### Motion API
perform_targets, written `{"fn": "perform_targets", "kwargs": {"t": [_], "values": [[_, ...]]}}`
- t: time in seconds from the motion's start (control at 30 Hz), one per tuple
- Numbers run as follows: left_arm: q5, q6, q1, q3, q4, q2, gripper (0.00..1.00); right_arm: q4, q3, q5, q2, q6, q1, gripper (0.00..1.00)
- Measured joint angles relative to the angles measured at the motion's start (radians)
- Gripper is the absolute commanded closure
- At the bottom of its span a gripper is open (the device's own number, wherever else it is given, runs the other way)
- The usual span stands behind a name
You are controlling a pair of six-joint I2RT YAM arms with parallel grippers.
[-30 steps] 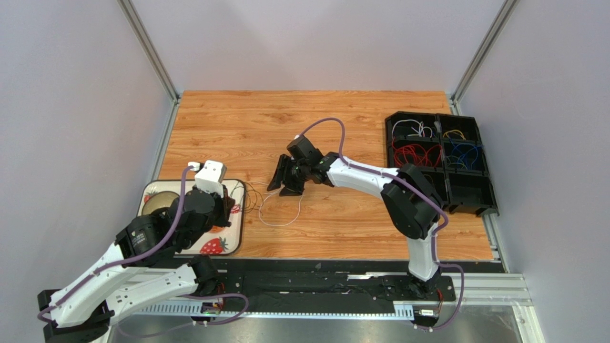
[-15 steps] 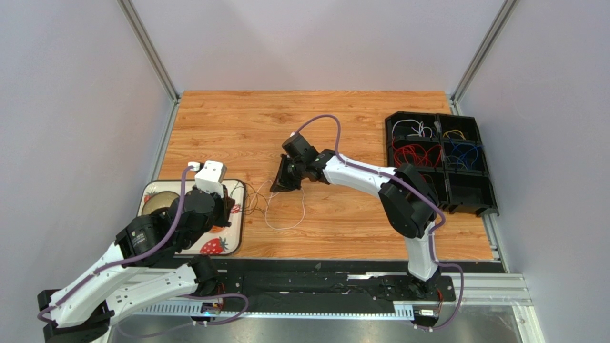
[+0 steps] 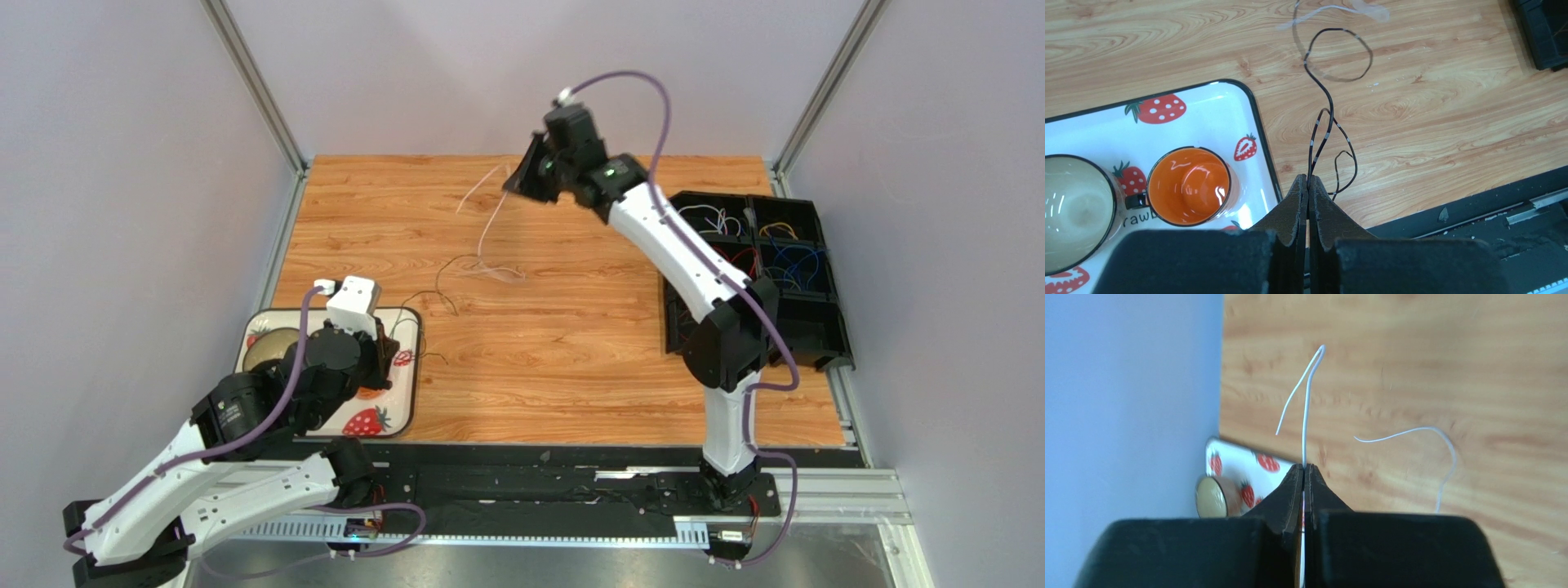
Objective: Untangle the cables
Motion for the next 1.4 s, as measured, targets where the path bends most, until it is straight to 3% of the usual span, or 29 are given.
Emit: {"fn": "perform_targets", "kwargs": {"t": [0.27,0.43,0.7,0.93,1.4], "values": [[-0.007,-0.001,0.000,0.000,0.000,-0.029,1.00,-0.054,0.432,0.087,-0.018,-0.058,-0.256,1.00],[-0.009,-0.002,0.000,0.000,0.000,-0.029,1.00,0.042,0.405,0.138,-0.124,-0.071,-0.379,1.00],[-0.009,-0.003,0.000,0.000,-0.002,-0.039,1.00,0.213,0.476,0.224,-0.192,-0.122,-0.442,1.00],[-0.010,-0.003,0.000,0.000,-0.004,-0.042,1.00,0.304,0.331,0.316,-0.320,-0.220,-0.453,1.00],[-0.009,-0.003,0.000,0.000,-0.004,-0.043,1.00,0.333,0.050,0.535,-0.511,-0.472,-0.470,1.00]]}}
